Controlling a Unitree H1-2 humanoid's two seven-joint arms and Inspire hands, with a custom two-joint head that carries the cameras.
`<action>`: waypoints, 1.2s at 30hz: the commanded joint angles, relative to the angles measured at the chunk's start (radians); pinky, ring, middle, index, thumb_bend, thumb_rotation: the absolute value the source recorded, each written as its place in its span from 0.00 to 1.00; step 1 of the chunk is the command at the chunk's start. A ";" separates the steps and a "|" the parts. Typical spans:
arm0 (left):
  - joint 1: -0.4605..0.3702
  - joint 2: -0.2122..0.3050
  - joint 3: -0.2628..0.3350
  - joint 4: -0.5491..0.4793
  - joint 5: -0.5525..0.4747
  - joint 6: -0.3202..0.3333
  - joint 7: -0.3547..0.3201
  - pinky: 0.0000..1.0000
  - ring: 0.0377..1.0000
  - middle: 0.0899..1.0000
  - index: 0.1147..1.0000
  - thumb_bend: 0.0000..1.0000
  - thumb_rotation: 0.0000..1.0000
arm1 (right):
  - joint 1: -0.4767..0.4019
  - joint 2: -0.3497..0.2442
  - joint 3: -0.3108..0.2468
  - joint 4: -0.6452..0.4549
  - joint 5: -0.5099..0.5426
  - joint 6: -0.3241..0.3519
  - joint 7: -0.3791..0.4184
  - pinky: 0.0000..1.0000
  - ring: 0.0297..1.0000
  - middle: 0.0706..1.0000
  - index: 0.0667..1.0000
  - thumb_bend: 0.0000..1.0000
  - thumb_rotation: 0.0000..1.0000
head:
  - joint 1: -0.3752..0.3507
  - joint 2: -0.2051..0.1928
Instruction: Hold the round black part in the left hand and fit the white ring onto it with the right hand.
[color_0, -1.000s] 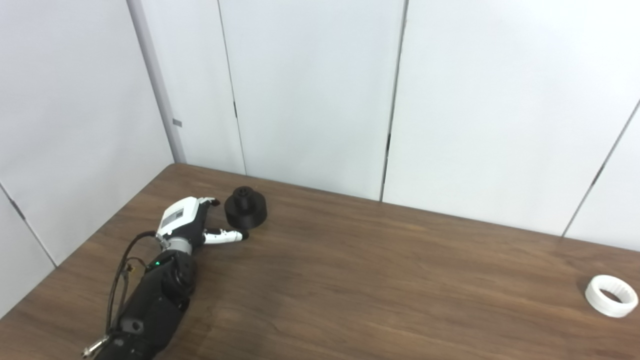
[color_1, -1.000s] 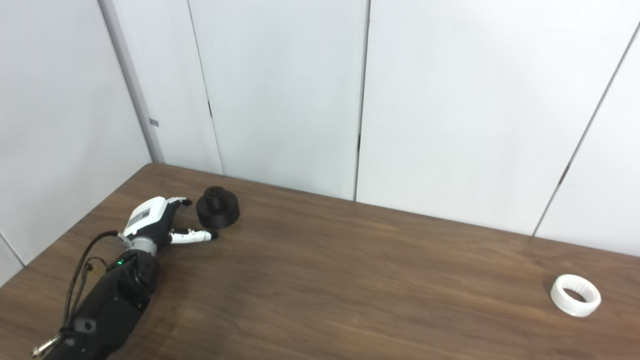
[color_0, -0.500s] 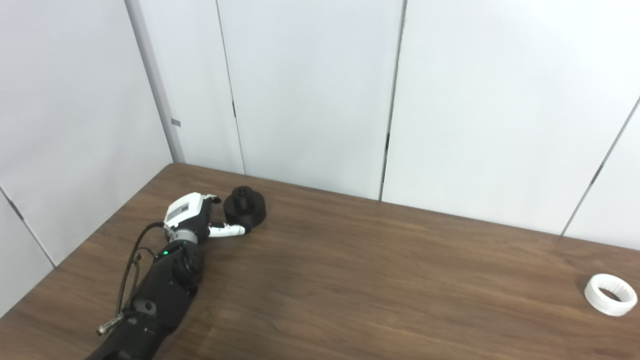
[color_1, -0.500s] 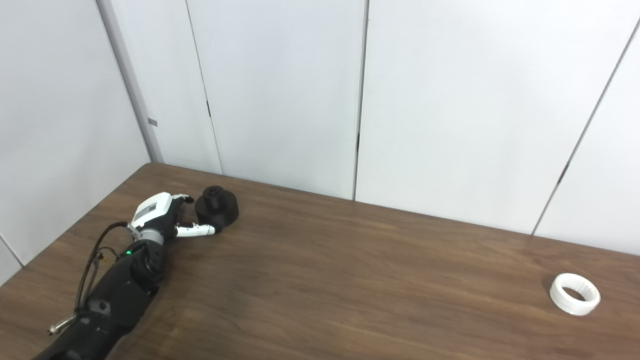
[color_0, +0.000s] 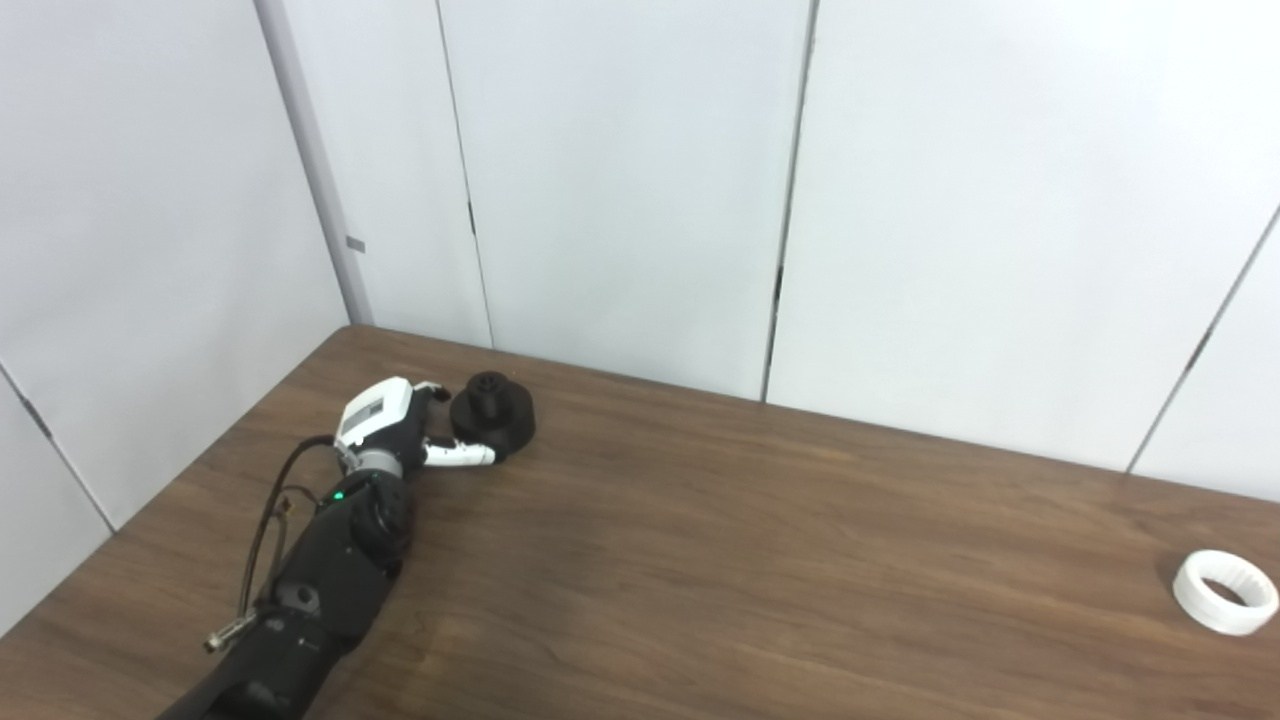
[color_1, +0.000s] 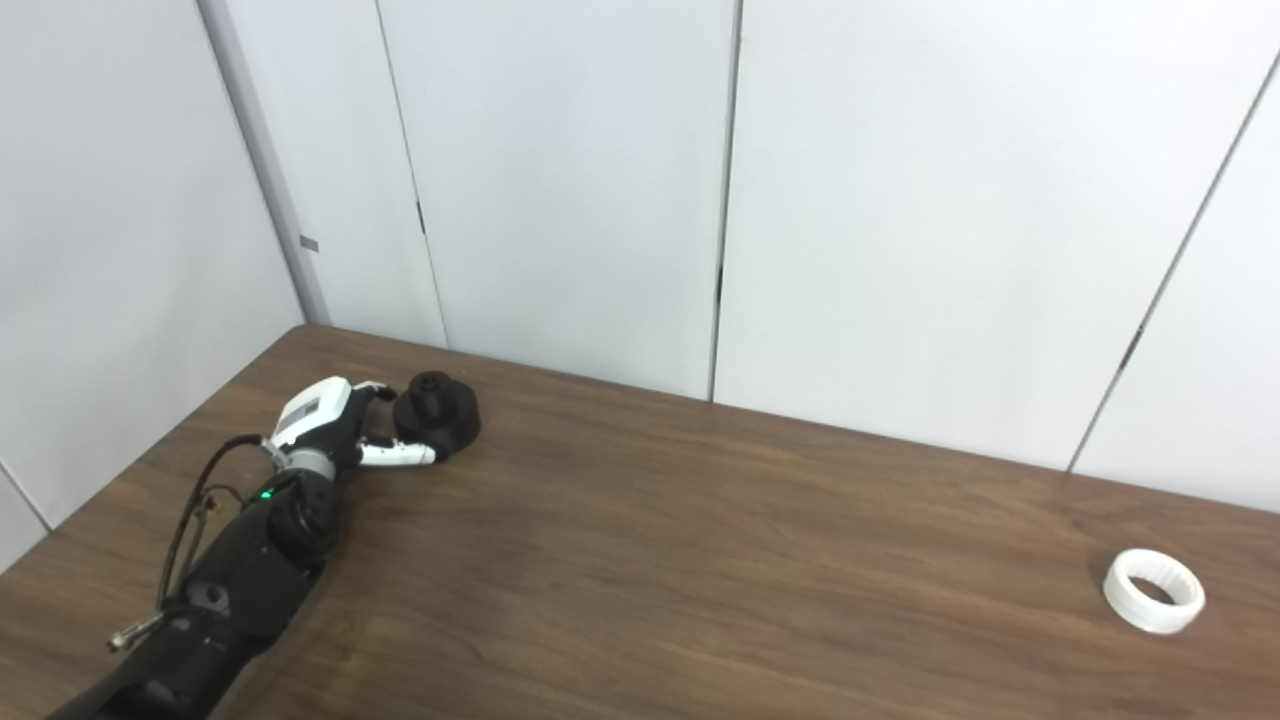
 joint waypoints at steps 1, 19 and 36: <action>-0.063 0.015 0.002 -0.011 -0.003 -0.020 0.024 1.00 0.96 0.91 0.82 1.00 0.44 | -0.002 -0.008 -0.011 -0.028 0.011 -0.038 -0.002 1.00 1.00 0.99 1.00 0.58 1.00 | 0.001 0.002; -0.094 -0.002 -0.014 0.023 -0.019 -0.047 0.038 1.00 0.96 0.91 0.82 1.00 0.39 | 0.003 -0.004 -0.008 -0.042 -0.012 -0.028 -0.012 1.00 1.00 0.98 0.99 0.59 1.00 | -0.002 0.005; -0.096 -0.014 -0.008 0.025 -0.039 -0.025 0.052 0.96 0.92 0.82 0.67 0.98 0.32 | 0.005 -0.003 -0.006 -0.048 -0.022 -0.026 -0.018 1.00 1.00 0.96 0.98 0.61 1.00 | -0.001 0.011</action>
